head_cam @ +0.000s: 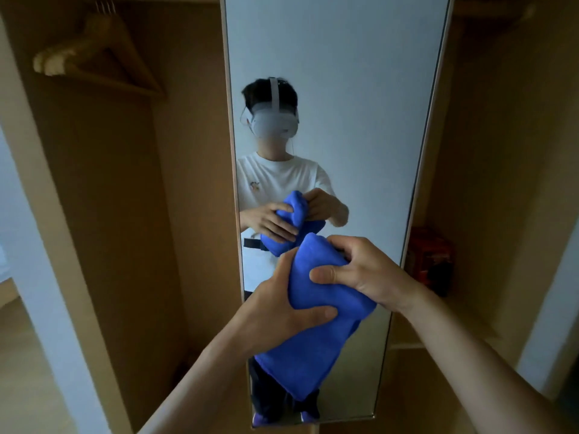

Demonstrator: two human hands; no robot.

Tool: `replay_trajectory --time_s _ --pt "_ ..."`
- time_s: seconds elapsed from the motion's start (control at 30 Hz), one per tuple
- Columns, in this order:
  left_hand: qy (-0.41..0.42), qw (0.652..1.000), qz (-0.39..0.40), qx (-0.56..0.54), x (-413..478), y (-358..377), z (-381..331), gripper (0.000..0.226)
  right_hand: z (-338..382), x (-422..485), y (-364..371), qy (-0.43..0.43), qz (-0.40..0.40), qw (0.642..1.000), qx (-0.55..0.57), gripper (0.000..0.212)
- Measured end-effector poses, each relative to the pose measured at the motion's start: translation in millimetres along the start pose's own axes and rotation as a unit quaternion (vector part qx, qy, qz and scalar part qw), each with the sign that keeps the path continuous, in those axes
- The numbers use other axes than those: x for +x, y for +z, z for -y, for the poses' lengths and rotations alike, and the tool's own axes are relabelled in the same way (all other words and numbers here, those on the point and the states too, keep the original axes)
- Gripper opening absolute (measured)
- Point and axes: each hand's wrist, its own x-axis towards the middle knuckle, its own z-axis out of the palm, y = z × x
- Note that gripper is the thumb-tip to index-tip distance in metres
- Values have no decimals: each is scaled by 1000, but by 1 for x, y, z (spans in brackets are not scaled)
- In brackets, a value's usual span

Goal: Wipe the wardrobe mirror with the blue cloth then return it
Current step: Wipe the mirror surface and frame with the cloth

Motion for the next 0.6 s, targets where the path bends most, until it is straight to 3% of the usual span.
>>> replay_trajectory --time_s 0.2,0.27,0.37,0.47,0.6 --pt "-26 999 -28 31 14 -1 -10 58 2 -2 -26 -22 52 997 -45 19" --pt "-34 999 -31 18 18 3 -13 56 1 -1 -29 -43 21 994 -103 7" --pt "-53 997 -42 -34 23 10 -18 47 -1 2 -31 -91 -38 979 -179 17" --pt "-47 993 -52 -90 28 16 -23 25 1 3 -36 -112 -76 981 -142 15" --pt "-52 973 -116 -193 37 23 -31 19 8 6 -46 -115 -125 984 -54 47"
